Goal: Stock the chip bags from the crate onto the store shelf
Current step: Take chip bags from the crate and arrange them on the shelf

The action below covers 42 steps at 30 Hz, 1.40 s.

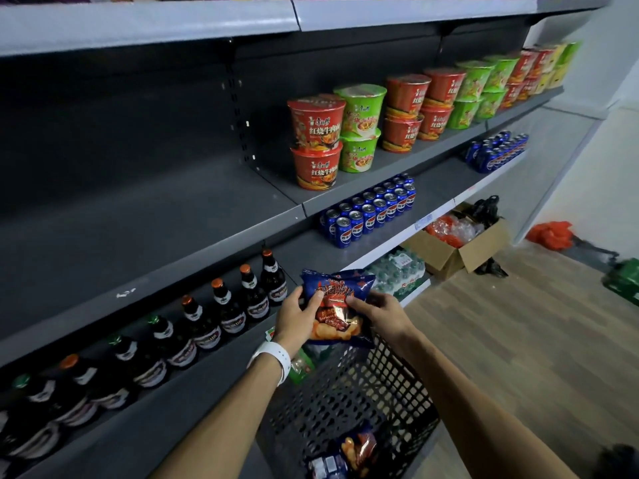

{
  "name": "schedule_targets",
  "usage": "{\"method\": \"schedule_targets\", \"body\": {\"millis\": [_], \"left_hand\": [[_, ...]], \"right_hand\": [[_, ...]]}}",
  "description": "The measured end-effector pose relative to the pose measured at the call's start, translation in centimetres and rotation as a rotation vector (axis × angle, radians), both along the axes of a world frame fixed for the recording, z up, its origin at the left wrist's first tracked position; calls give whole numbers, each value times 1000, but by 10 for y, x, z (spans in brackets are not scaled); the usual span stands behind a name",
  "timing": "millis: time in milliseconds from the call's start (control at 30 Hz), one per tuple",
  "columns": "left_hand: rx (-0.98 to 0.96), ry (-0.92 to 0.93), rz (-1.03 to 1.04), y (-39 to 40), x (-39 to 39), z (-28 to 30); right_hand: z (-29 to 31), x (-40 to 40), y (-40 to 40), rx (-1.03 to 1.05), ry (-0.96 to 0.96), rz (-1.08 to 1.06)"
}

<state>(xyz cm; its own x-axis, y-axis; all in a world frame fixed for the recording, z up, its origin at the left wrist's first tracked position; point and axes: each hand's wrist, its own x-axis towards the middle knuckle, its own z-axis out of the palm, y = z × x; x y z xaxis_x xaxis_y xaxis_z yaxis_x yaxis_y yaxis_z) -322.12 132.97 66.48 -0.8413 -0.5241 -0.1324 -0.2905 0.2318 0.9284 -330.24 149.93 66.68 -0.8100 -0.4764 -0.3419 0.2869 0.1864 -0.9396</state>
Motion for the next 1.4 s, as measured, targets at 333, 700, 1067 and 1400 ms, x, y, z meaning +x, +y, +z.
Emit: {"method": "schedule_targets", "body": {"millis": [333, 700, 1067, 1400], "left_hand": [[-85, 126, 216, -81, 63, 25], [-196, 176, 401, -184, 190, 58], [-287, 199, 555, -297, 338, 107], [-332, 166, 709, -368, 434, 128]], "right_hand": [[40, 52, -95, 26, 134, 32], [70, 164, -235, 86, 218, 161], [120, 303, -360, 128, 481, 297], [141, 384, -454, 112, 543, 422]]}}
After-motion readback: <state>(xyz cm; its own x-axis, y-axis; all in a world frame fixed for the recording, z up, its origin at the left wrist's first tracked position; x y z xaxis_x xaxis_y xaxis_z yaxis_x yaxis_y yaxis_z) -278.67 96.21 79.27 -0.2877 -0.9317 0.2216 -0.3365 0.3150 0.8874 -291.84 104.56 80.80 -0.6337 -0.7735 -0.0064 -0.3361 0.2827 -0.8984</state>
